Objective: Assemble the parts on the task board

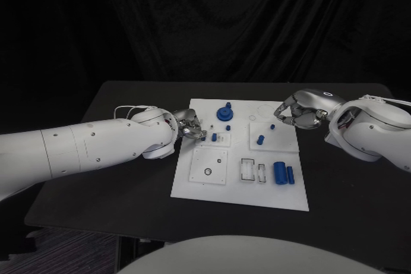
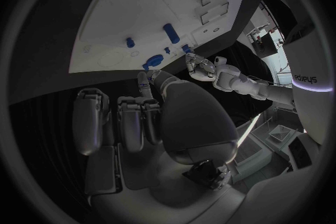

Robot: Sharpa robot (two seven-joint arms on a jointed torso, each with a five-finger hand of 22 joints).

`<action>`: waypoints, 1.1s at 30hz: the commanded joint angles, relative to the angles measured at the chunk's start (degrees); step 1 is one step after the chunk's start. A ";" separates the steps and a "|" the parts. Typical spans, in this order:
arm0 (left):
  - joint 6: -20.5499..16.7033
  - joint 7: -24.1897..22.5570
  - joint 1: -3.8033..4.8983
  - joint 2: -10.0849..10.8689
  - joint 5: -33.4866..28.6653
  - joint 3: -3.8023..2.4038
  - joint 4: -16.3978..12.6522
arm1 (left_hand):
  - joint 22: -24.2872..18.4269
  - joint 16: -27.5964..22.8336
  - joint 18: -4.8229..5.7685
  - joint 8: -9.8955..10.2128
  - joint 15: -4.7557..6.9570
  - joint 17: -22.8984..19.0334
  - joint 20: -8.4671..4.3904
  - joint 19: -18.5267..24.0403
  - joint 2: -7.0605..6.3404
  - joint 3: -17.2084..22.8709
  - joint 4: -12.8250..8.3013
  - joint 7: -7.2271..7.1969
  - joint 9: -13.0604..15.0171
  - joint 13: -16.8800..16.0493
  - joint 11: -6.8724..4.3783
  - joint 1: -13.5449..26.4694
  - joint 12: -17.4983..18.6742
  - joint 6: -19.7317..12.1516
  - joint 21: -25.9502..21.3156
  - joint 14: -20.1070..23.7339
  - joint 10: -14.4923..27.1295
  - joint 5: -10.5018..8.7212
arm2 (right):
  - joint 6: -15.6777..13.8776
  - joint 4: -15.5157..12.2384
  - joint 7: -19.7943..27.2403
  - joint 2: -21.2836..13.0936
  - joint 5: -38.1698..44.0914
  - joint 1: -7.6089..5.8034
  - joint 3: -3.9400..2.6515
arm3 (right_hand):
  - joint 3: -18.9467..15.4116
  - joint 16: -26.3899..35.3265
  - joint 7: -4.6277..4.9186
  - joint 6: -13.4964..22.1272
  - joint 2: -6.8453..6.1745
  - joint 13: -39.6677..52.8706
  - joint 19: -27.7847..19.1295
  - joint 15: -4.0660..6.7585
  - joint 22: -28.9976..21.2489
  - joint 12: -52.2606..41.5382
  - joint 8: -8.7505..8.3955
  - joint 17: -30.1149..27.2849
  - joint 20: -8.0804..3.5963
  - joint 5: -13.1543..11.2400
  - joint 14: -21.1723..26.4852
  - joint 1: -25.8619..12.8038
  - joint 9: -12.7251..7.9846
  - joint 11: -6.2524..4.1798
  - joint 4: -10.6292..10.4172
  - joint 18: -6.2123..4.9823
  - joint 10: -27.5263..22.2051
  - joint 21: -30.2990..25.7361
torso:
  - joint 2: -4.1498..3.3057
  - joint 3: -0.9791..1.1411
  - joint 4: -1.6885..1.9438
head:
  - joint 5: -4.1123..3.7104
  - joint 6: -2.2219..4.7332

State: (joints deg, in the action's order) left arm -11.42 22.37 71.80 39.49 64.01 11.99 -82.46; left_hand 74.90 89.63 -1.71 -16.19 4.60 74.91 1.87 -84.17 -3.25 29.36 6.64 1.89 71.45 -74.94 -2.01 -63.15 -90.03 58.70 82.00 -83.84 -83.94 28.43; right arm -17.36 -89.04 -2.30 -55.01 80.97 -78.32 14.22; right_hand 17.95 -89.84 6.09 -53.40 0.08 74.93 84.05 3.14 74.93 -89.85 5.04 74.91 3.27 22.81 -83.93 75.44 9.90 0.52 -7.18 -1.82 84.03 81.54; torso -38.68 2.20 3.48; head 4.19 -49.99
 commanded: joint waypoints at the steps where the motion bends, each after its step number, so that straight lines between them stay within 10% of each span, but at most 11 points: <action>1: 1.68 -0.13 -0.33 -0.01 0.12 0.10 -0.10 | 12.53 0.37 -0.22 -0.35 0.41 15.09 -0.38 -2.04 0.55 0.98 -0.66 -0.40 0.02 -15.06 -0.40 -0.01 0.03 0.10 -0.10 -6.16 -6.06 0.15 | -0.32 -0.03 -0.69 0.00 0.10 0.13 -0.03 | 0.43 -0.16 -0.19 0.18 0.16 15.07 1.40 0.02 12.08 -0.15 -0.21 15.09 -0.07 0.27 -6.07 -0.52 -0.07 -0.13 0.04 -0.42 5.97 -0.26 | -0.02 -0.01 0.03 | 0.13 -0.01; 30: 2.71 -0.14 -0.36 0.71 0.12 0.11 -0.29 | 12.43 0.37 -0.29 -0.30 0.41 15.09 -0.39 -1.88 0.60 1.06 -0.71 -0.41 0.04 -15.06 -0.41 0.11 0.03 0.02 -0.44 -6.16 -6.06 0.21 | -0.19 -0.03 -0.74 0.00 0.10 0.13 -0.03 | 0.48 -0.16 -0.20 0.16 0.15 15.07 1.42 0.02 12.09 -0.15 -0.21 15.09 -0.08 0.28 -6.07 -0.55 -0.06 -0.13 0.10 -0.42 5.97 -0.24 | 0.01 0.00 -0.02 | 0.31 -0.01; 33: 3.07 -0.44 -0.36 0.59 0.12 0.11 -0.20 | 12.39 0.37 -0.31 -0.13 0.36 15.09 -0.35 -1.81 0.74 0.53 -0.33 -0.39 0.12 -15.06 -0.32 1.13 0.03 -0.21 -0.61 -6.16 -6.06 -2.31 | -0.18 0.00 -0.74 0.01 0.10 0.13 -0.03 | 0.48 -0.16 -0.20 0.16 0.15 15.07 1.42 0.02 12.09 -0.15 -0.21 15.09 -0.08 0.28 -6.07 -0.55 -0.06 -0.13 0.10 -0.42 5.97 -0.24 | 0.02 0.00 -0.02 | 0.32 -0.01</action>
State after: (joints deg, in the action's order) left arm -10.23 22.41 71.70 40.21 64.07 11.96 -82.61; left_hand 74.90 89.63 -1.71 -16.30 4.60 74.91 1.87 -84.17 -2.47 29.36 6.63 1.87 71.50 -74.94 -2.00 -62.50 -90.03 58.76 81.72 -83.84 -83.94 26.96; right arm -17.34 -89.04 -2.32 -54.99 80.97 -78.32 14.23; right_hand 18.11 -89.84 6.09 -53.40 0.08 74.92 84.05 3.14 74.92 -89.85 5.04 74.91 3.27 22.81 -83.93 75.45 9.90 0.52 -7.02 -1.82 84.03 81.54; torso -38.66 2.20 3.46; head 4.49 -49.99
